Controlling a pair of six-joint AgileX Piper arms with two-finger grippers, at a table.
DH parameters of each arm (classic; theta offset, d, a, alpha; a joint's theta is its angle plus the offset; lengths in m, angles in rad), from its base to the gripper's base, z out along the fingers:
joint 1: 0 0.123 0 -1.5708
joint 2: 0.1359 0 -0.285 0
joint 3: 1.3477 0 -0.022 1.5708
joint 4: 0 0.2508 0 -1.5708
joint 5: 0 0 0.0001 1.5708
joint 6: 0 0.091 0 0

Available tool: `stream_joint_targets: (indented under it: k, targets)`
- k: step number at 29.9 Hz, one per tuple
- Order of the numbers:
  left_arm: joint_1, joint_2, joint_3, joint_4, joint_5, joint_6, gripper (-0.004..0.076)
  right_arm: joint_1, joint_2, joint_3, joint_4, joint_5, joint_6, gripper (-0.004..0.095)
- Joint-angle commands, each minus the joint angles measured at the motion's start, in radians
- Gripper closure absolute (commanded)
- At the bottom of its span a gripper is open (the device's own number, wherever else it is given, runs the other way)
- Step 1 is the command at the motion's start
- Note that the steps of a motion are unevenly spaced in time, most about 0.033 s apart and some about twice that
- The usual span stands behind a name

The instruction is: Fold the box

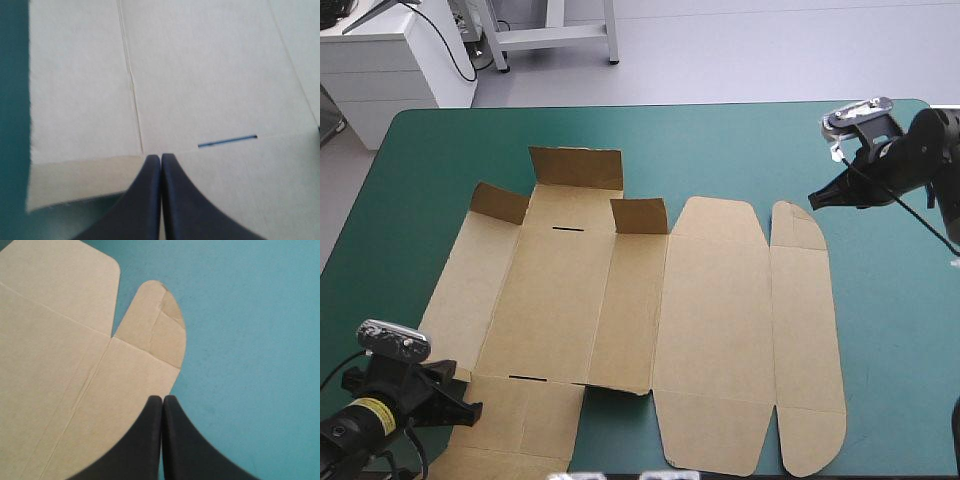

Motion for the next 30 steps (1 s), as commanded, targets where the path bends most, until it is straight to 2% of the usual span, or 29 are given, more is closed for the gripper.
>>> stream_joint_targets:
  k: [1, 8, 15, 25, 30]
  targets:
    - [0.003, 0.005, -0.106, 0.098, -0.066, 0.0, 0.0731, -0.01, -0.105, 0.061, 0.051, -0.081, -0.02, 0.0927]
    - [0.003, 0.033, -0.258, 0.214, -0.06, 0.0, 0.0731, -0.01, -0.229, 0.255, 0.073, -0.166, -0.02, 0.0927]
    - [0.003, 0.169, -0.396, 0.291, -0.045, 0.003, 0.0731, -0.01, -0.33, 0.392, 0.073, -0.207, -0.02, 0.0927]
    - [0.003, 0.463, -0.582, 0.4, 0.116, 0.097, 0.0708, -0.01, -0.462, 0.486, 0.071, -0.218, -0.012, 0.0927]
    - [0.003, 0.561, -0.661, 0.358, 0.185, 0.181, 0.0707, -0.01, -0.524, 0.525, 0.066, -0.22, -0.012, 0.0927]
